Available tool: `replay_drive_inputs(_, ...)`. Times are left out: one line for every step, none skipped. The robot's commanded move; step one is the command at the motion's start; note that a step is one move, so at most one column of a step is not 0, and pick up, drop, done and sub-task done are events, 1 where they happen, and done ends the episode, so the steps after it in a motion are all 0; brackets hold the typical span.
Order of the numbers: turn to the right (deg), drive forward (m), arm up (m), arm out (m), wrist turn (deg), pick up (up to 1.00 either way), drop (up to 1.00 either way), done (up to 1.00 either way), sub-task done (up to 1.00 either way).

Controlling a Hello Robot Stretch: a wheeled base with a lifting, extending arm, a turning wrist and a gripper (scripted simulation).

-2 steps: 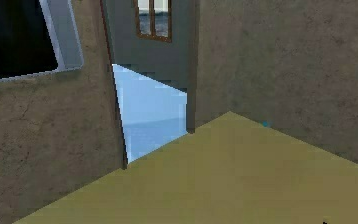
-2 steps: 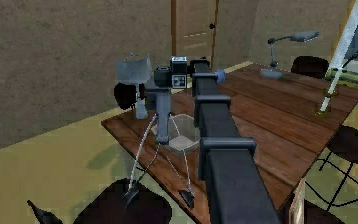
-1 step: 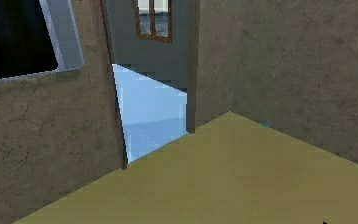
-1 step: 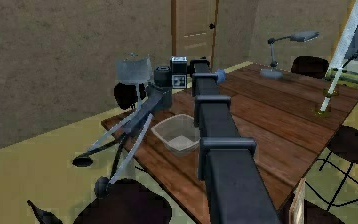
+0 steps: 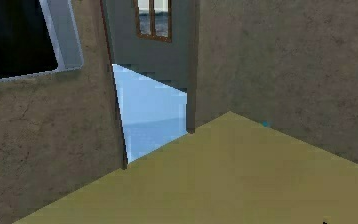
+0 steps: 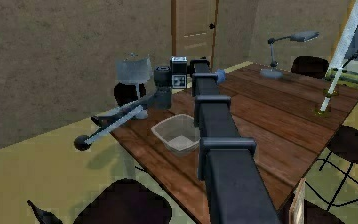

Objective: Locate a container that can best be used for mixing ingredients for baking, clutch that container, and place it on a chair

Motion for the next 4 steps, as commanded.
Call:
replay_drive_inputs(0.0, 0.0, 0.0, 0.0, 45.0, 0.0, 0.0, 0.0, 0.0)
replay_drive_inputs(0.0, 0.0, 0.0, 0.0, 45.0, 0.0, 0.0, 0.0, 0.0)
replay_drive_inputs(0.0, 0.0, 0.0, 0.0, 9.0, 0.0, 0.0, 0.0, 0.0)
replay_drive_inputs(0.0, 0.0, -0.22, 0.0, 0.0, 0.0, 0.0, 0.0, 0.0)
